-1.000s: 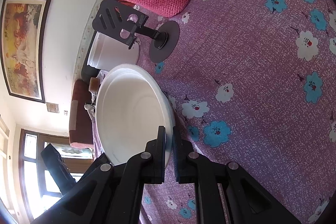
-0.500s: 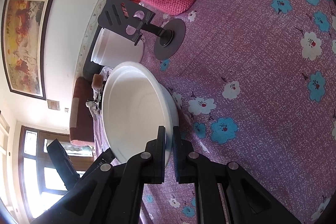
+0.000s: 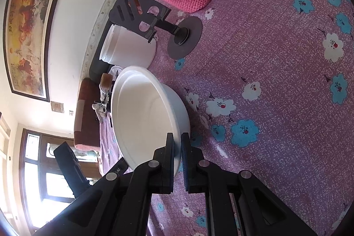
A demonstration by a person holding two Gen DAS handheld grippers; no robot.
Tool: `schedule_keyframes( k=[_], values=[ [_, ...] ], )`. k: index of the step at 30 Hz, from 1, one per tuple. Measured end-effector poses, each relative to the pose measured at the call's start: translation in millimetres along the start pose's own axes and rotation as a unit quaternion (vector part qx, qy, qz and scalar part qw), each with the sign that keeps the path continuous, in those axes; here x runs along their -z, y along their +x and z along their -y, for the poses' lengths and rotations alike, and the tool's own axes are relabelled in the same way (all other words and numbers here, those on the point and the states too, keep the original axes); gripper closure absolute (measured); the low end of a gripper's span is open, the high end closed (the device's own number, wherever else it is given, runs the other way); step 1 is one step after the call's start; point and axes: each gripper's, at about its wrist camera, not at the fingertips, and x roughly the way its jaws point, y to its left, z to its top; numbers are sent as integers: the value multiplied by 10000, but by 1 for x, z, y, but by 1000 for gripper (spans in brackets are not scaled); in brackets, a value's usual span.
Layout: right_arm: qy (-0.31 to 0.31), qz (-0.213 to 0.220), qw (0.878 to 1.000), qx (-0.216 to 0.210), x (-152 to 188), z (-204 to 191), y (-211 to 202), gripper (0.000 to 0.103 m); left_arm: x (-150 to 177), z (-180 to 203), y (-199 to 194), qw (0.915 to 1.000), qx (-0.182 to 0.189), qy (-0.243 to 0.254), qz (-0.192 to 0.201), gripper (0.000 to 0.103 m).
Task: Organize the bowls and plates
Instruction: 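Close the right tool on the white bowl rim while the left tool approaches, then close the left tool on the white bowl rim opposite the right tool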
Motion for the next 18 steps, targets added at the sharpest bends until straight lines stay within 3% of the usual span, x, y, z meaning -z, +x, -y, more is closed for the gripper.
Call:
schedule_keyframes(
  k=[18],
  values=[
    [-36,-127,9999,-81,6,-9,7,95,21,5,-11,9999,81,15,-61,103]
  ],
)
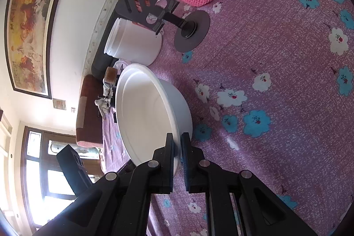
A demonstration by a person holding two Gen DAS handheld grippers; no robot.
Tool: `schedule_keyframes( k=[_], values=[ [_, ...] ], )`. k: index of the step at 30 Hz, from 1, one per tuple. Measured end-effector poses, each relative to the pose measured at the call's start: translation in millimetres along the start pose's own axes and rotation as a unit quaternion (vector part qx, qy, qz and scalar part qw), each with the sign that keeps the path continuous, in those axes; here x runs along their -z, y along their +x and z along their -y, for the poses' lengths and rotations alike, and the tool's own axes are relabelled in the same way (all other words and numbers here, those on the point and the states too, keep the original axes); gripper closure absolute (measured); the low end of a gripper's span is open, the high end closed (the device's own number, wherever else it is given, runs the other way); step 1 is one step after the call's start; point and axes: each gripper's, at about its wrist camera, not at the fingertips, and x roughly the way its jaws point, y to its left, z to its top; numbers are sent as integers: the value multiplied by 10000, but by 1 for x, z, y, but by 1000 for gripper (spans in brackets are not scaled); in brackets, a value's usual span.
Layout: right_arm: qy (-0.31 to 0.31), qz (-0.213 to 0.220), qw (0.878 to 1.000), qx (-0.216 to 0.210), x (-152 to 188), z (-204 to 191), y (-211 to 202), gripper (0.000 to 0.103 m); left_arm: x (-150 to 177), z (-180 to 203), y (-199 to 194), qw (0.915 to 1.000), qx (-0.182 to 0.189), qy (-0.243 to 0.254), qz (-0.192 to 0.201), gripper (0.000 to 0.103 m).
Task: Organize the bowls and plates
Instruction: 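Close the left tool on the white bowl rim opposite the right tool, then carry the white bowl over and lower it onto the stacked bowls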
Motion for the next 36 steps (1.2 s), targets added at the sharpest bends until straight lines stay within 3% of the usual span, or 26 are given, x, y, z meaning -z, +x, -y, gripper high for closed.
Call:
schedule_keyframes(
  k=[10,24,36],
  values=[
    [-66,-157,9998,-39,26,-13,3,95,36,-12,-21,9994,-347,7,64,103],
    [-254,-296,9991,-146,92,-23,-10,95,90,-27,-79,9967,-499,91,630,103],
    [-649,-260,9972,-261,131,-53,-23,95,120,-56,-111,9950,-573,-58,818,103]
  ],
)
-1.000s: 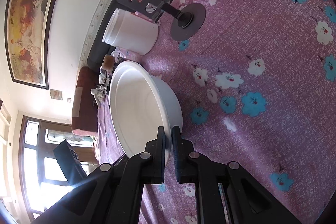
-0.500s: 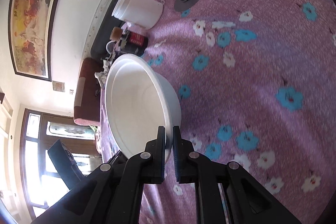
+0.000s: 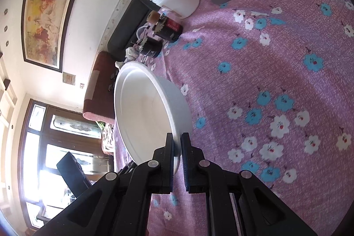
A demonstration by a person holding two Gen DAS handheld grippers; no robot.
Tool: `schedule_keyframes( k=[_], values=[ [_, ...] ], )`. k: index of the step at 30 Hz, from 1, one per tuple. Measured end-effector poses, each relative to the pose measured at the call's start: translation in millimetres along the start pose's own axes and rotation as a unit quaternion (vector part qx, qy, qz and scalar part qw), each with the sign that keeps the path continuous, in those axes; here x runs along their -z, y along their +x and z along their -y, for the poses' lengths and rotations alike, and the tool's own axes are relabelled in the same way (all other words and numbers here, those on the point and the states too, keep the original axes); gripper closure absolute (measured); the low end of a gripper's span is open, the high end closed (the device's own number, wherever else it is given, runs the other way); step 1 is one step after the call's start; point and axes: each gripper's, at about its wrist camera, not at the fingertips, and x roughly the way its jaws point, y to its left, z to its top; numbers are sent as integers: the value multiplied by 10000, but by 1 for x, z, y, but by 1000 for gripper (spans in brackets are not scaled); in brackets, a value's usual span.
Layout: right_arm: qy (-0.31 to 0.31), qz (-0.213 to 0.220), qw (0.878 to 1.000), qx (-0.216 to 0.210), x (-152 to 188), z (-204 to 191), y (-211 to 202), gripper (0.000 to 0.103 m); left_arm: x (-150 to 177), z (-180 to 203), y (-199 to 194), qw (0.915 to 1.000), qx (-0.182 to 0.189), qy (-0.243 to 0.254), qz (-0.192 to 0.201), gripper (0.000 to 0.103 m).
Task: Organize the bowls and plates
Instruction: 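Carry the white bowl over and lower it onto the stacked bowls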
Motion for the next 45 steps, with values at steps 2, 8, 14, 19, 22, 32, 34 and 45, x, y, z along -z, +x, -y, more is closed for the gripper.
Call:
schedule_keyframes(
  k=[2,8,14,19,22,32,34,45],
  values=[
    [-56,-26,10000,-34,6,-6,0,95,3,-7,-9,10000,-44,-37,76,103],
    [-337,-110,9992,-180,26,-35,1,95,13,-30,-42,9992,-159,-206,296,103],
    [-621,-221,9972,-347,48,-64,5,95,27,-57,-75,9973,-320,-421,515,103],
    [-871,-318,9945,-487,72,-91,7,95,41,-83,-102,9945,-467,-622,696,103],
    [-1040,-383,9921,-579,87,-109,8,95,52,-100,-119,9922,-568,-758,807,103],
    [-1587,-743,9812,-812,141,-162,28,95,90,-155,-168,9815,-942,-1256,1093,103],
    [-1702,-851,9782,-835,152,-172,36,95,99,-167,-176,9790,-1014,-1365,1122,103],
    [-2248,-1434,9596,-897,211,-213,77,95,153,-224,-207,9659,-1432,-1877,1062,103]
  ],
)
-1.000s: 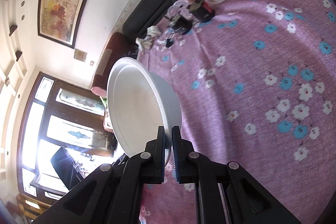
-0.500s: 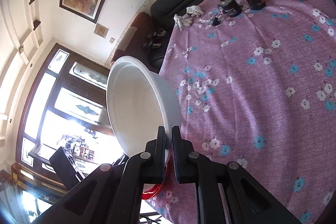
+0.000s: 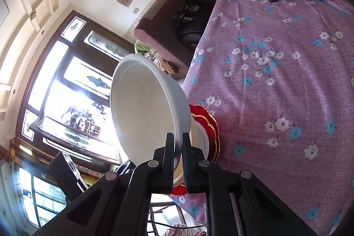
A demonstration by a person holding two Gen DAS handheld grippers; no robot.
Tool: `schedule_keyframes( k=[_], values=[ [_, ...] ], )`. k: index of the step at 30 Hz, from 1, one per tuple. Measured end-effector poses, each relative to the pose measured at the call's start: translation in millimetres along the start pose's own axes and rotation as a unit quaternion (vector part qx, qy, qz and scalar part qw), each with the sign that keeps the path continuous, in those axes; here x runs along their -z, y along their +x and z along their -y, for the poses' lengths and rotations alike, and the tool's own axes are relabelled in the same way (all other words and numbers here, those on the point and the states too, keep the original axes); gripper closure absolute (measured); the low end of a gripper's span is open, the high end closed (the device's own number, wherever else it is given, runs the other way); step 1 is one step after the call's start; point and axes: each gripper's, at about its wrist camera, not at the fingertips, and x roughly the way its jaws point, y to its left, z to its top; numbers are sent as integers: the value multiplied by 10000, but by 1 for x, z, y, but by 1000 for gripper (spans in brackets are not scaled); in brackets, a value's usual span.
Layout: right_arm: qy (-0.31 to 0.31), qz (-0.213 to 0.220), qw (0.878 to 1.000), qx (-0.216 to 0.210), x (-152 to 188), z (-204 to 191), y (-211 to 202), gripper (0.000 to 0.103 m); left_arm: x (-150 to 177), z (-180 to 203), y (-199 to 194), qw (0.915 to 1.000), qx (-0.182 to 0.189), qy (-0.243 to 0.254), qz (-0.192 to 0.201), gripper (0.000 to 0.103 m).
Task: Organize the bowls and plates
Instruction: 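Carry the white bowl over and lower it onto the stacked bowls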
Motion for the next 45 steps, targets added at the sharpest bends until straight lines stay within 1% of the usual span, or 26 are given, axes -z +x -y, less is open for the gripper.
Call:
schedule_keyframes(
  k=[7,10,14,18,22,27,33,37,40,42,45],
  values=[
    [-60,-329,9994,13,13,-8,31,95,15,-25,1,9996,-156,-113,-200,103],
    [-14,-451,9990,64,18,-6,44,95,20,-33,9,9991,-148,-159,-359,103],
    [25,-537,9985,115,22,-2,56,95,20,-35,11,9989,-90,-178,-426,103],
    [37,-547,9984,132,20,-3,58,95,16,-39,7,9987,58,-243,-455,103],
    [-40,-504,9987,112,18,-12,55,94,8,-46,2,9989,65,-239,-393,103],
    [-81,-497,9987,89,19,-16,52,94,8,-47,-2,9987,139,-201,-437,103],
    [25,-587,9982,112,24,-8,47,94,16,-39,-5,9977,310,-108,-597,103],
    [168,-653,9977,66,24,0,46,94,15,-37,-7,9977,283,-51,-617,102],
    [222,-679,9974,94,24,5,46,94,17,-38,-9,9978,197,-32,-637,96],
    [300,-736,9968,56,22,9,48,94,16,-41,-10,9981,75,-19,-618,84],
    [393,-799,9960,18,21,13,49,92,17,-47,-12,9984,-65,13,-558,71]
  ],
)
